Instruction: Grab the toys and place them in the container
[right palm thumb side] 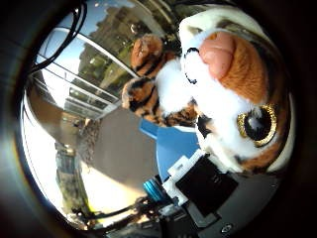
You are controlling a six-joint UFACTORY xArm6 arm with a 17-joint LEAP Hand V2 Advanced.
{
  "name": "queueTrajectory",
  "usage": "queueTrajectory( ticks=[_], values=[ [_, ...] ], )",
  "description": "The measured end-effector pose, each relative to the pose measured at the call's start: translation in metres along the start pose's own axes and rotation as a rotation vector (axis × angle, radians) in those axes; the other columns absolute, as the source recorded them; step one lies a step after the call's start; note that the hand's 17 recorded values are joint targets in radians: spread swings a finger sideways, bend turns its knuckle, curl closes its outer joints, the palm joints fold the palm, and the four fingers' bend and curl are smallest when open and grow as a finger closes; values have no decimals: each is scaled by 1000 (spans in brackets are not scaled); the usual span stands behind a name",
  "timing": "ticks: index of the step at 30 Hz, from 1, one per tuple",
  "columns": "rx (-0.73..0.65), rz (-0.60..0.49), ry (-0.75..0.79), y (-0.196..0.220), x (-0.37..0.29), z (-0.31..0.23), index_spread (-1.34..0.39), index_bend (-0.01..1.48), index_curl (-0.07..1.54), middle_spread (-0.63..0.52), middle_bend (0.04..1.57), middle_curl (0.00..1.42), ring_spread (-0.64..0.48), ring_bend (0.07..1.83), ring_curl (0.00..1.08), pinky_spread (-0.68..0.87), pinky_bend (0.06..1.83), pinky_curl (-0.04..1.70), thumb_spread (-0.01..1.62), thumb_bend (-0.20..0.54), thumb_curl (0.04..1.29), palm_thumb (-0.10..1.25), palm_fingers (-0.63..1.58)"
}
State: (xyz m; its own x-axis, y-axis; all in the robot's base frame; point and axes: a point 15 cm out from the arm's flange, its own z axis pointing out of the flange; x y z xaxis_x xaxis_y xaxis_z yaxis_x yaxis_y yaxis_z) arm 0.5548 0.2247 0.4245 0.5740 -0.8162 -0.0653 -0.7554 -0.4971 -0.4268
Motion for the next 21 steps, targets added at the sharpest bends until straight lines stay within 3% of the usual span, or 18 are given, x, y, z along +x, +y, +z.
queueTrajectory(
  ticks=[5, 8, 9, 10, 12, 13, 15, 21],
  values=[
    [38, 7, 13, -30, 6, 61, -965, 838, 1040, -229, 1313, 1105, -42, 1596, 737, 169, 1662, 782, 1088, -30, 859, 800, 700],
    [24, 0, 15, -33, 4, 108, -901, 813, 1046, -194, 1189, 1008, 28, 1456, 667, 215, 1547, 735, 1088, -31, 819, 788, 688],
    [17, -6, 11, -33, -1, 115, -881, 797, 1036, -190, 1138, 983, 44, 1415, 653, 223, 1537, 730, 1087, -33, 811, 782, 633],
    [10, -8, 9, -32, -3, 120, -821, 691, 1013, -185, 1021, 936, 63, 1377, 643, 241, 1534, 730, 1087, -35, 794, 772, 433],
    [-10, -10, 5, -27, -3, 136, -743, 558, 974, -168, 878, 869, 87, 1346, 628, 270, 1536, 729, 1081, -40, 768, 753, 241],
    [-15, -18, 5, -26, -2, 142, -678, 487, 928, -138, 717, 789, 125, 1287, 594, 301, 1488, 712, 1076, -45, 741, 722, 51],
    [-33, -28, 11, -21, -1, 147, -636, 420, 859, -109, 588, 704, 164, 1165, 524, 331, 1421, 663, 1071, -48, 714, 696, -83],
    [-97, -67, 53, -6, 10, 146, -538, 211, 654, -15, 304, 513, 235, 854, 364, 416, 1200, 523, 1073, -42, 608, 644, -116]
  ],
)
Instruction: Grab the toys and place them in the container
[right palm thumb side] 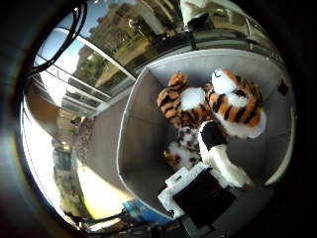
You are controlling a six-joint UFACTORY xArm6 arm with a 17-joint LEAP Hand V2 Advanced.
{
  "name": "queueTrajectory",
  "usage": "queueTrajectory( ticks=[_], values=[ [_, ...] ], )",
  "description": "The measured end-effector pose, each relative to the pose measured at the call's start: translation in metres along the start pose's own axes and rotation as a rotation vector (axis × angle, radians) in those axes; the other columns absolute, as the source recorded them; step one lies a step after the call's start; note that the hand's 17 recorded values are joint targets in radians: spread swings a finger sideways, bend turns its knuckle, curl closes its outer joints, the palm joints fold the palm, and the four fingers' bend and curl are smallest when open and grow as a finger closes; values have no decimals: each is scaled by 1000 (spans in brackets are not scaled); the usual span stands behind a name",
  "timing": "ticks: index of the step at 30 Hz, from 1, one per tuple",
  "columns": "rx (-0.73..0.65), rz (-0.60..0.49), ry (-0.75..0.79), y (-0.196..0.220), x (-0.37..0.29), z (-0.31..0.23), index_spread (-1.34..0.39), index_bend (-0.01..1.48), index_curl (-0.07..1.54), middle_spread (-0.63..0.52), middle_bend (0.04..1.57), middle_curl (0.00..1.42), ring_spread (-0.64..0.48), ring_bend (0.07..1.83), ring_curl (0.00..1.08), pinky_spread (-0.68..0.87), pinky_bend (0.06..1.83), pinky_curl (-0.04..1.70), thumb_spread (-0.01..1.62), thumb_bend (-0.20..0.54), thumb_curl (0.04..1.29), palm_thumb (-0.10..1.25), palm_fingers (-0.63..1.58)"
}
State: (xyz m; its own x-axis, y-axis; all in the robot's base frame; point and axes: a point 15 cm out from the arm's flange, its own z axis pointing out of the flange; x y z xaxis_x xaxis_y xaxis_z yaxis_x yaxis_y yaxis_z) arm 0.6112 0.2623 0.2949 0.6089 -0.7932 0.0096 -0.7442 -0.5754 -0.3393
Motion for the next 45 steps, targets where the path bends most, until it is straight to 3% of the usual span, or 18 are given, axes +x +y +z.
queueTrajectory(
  ticks=[4, 10, 19, 24, 32, 45],
  values=[
    [-27, 15, 0, 11, 10, -8, -508, 155, 558, 16, 216, 454, 255, 750, 320, 449, 1121, 472, 1077, -38, 555, 629, -58],
    [-66, -1, -6, 33, 11, -70, -456, 146, 452, 27, 186, 411, 271, 673, 294, 472, 1028, 409, 1080, -39, 484, 593, -12],
    [-307, -76, 57, 125, 34, -156, -358, 153, 347, 30, 193, 382, 260, 592, 280, 472, 936, 339, 1084, -34, 410, 571, 4],
    [-443, -131, 22, 172, 47, -171, -353, 170, 324, 27, 185, 372, 246, 534, 275, 450, 830, 292, 1088, -26, 391, 590, -19],
    [-593, -104, -61, 231, 60, -122, -363, 177, 304, 17, 164, 339, 234, 448, 273, 417, 706, 241, 1093, -23, 374, 633, -20],
    [-744, -221, -23, 258, 54, -5, -369, 175, 298, 9, 159, 321, 233, 337, 280, 407, 637, 218, 1066, -27, 361, 686, -14]
  ],
)
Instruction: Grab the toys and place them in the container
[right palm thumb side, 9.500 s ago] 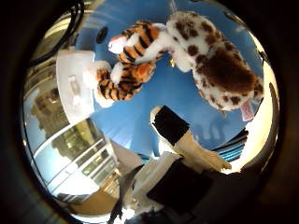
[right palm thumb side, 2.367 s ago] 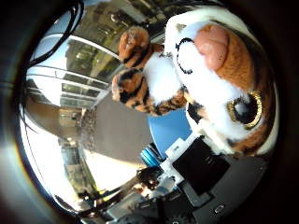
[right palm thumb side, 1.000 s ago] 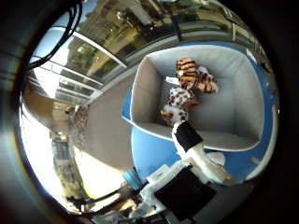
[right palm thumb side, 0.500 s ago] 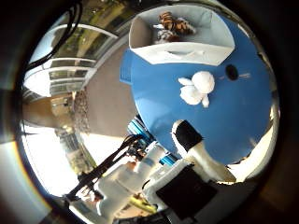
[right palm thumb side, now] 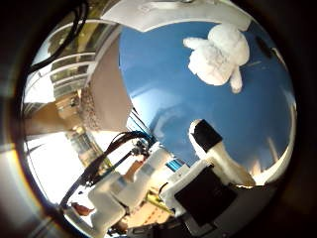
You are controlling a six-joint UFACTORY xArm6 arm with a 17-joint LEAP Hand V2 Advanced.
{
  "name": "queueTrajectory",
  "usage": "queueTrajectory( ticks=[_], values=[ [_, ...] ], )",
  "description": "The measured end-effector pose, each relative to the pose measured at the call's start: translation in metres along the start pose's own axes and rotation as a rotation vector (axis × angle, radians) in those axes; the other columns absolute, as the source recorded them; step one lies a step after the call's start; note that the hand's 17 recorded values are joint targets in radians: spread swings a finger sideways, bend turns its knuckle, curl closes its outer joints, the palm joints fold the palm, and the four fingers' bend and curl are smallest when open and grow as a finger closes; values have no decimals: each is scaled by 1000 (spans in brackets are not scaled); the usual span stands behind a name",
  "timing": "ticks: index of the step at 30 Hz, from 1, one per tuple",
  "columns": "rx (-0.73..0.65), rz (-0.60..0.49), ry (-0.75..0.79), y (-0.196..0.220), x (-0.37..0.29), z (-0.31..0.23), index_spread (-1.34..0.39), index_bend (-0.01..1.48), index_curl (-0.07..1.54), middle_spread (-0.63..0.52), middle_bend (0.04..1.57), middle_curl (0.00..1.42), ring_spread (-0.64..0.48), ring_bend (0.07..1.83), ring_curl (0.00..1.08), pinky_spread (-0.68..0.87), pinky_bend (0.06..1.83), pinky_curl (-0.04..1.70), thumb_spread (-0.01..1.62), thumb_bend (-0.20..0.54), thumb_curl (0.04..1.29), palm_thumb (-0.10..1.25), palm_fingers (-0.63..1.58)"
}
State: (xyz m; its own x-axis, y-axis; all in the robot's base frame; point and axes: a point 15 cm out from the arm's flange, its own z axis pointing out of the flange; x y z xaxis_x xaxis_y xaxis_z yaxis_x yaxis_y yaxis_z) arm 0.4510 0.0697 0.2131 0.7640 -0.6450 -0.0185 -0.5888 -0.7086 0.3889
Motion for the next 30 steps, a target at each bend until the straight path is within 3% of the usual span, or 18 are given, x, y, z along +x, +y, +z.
queueTrajectory(
  ticks=[10, 15, 17, 19, 21, 22, 25, 30],
  values=[
    [-169, 39, 105, -35, 26, 66, -349, 184, 287, 3, 163, 301, 248, 280, 290, 413, 566, 210, 1039, -31, 339, 691, -17],
    [-196, 45, 192, -47, 43, 70, -276, 228, 310, -40, 203, 316, 215, 285, 290, 399, 507, 187, 1036, -22, 342, 720, 187],
    [-160, 41, 212, -54, 46, 66, -278, 211, 309, -71, 261, 344, 176, 390, 312, 368, 515, 173, 1038, -17, 353, 748, 449],
    [-95, 33, 238, -63, 50, 55, -309, 108, 280, -107, 436, 417, 147, 635, 393, 326, 511, 171, 1031, -14, 366, 781, 688],
    [-35, 22, 260, -65, 50, 45, -350, 76, 247, -137, 555, 477, 118, 826, 464, 304, 495, 161, 1027, -19, 373, 794, 722],
    [-6, 20, 270, -64, 49, 41, -398, 102, 225, -166, 659, 541, 89, 982, 541, 296, 521, 165, 1022, -22, 382, 807, 725],
    [74, 11, 299, -62, 47, 31, -483, 217, 224, -216, 777, 635, 38, 1164, 643, 281, 618, 167, 1011, -27, 398, 817, 841],
    [168, 32, 267, -50, 38, 31, -647, 368, 243, -281, 927, 790, -32, 1255, 732, 271, 1002, 253, 990, -26, 431, 836, 1019]
  ],
)
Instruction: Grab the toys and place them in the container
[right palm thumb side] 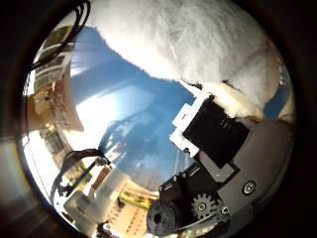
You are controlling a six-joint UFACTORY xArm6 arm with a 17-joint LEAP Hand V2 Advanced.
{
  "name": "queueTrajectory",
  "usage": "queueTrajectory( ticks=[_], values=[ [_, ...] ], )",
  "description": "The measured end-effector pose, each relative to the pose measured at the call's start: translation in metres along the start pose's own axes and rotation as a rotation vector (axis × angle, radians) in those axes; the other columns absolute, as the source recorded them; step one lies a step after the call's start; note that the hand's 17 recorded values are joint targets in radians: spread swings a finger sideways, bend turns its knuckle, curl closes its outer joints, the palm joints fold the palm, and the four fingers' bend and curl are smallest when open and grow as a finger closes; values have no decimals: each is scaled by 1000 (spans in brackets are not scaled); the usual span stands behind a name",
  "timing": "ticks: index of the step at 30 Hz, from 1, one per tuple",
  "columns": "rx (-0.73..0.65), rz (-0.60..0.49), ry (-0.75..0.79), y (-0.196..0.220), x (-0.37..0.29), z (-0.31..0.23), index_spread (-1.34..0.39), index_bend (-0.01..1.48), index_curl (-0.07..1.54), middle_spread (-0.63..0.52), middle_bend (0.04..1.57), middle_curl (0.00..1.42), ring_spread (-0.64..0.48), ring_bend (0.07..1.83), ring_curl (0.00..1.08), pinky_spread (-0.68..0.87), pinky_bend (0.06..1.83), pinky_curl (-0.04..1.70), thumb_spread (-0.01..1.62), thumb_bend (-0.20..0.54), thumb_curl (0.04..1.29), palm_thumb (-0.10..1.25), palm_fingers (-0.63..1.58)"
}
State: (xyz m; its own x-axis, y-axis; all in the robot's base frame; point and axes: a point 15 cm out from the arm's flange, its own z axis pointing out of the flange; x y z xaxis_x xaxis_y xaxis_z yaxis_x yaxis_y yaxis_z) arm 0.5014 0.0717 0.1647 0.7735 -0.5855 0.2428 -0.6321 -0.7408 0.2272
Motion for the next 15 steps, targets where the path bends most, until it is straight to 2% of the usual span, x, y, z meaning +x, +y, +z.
queueTrajectory(
  ticks=[3, 7, 11, 15],
  values=[
    [66, 34, -98, -1, -15, -4, -729, 433, 259, -295, 980, 862, -55, 1269, 759, 250, 1257, 343, 974, -10, 466, 886, 1095],
    [77, 26, -231, 5, -42, -11, -835, 545, 304, -305, 1046, 949, -78, 1301, 789, 213, 1466, 447, 1004, 23, 525, 1002, 1080],
    [-22, 13, -303, 35, -63, -19, -918, 630, 355, -310, 1082, 1018, -92, 1342, 812, 179, 1559, 515, 1030, 10, 571, 1027, 1025],
    [-63, -4, -324, 55, -75, -44, -981, 704, 422, -312, 1110, 1074, -101, 1384, 830, 156, 1602, 563, 1046, -5, 615, 1037, 978]
  ],
)
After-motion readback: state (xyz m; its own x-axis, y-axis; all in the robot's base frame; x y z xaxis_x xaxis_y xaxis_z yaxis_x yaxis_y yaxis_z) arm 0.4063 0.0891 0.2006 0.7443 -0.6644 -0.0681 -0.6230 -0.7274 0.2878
